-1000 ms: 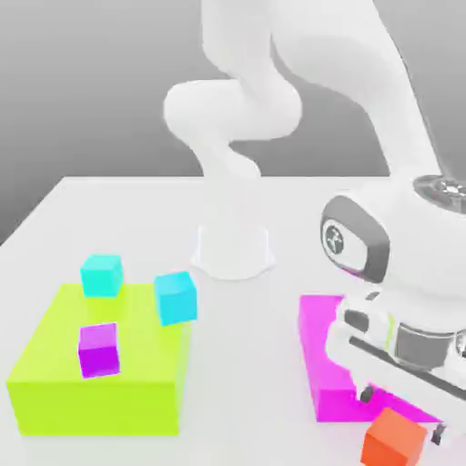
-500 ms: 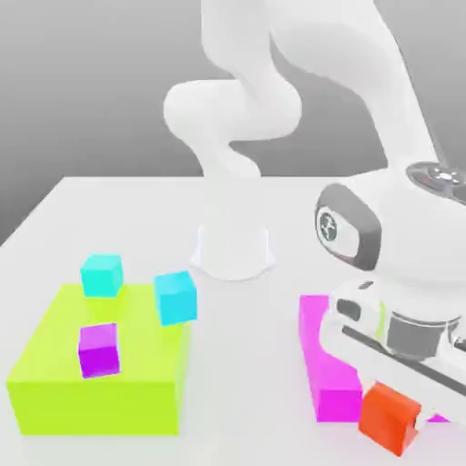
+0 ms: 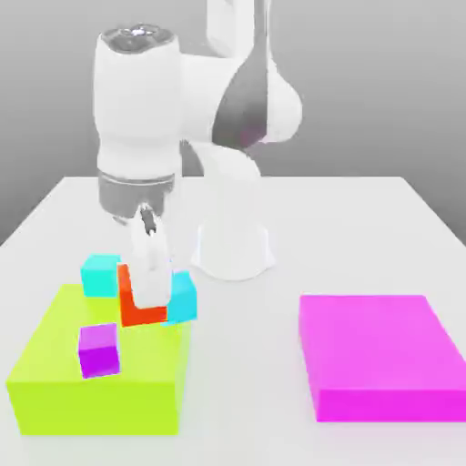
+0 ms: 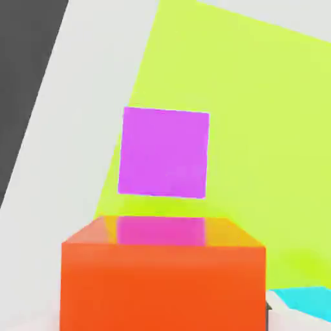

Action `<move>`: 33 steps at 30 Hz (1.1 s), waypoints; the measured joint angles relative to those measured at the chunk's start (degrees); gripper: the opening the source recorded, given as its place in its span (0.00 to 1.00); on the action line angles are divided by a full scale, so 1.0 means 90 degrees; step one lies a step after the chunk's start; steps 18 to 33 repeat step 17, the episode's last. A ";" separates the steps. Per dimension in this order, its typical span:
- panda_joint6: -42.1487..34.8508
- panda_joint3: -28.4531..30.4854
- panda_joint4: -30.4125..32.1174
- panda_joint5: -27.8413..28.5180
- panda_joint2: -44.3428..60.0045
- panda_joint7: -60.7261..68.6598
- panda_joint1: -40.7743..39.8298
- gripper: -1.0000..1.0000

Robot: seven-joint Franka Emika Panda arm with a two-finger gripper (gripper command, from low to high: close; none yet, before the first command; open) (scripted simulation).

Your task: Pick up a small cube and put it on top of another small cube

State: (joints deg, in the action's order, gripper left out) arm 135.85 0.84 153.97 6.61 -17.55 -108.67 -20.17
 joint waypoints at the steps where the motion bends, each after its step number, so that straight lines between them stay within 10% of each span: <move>1: -0.0095 0.0128 0.0133 0.0006 -0.0233 0.0031 -0.0135 0.00; 8: -0.0700 0.0941 0.1055 0.0084 -0.1837 0.0211 -0.1155 0.00; 13: 0.0374 0.1111 0.1509 0.0130 -0.1228 0.0251 -0.1301 0.00; 14: 0.0632 0.1129 0.1588 0.0138 -0.1048 0.0257 -0.1304 1.00; 33: 0.0632 0.1129 0.1588 0.0137 -0.1048 0.0257 -0.1304 1.00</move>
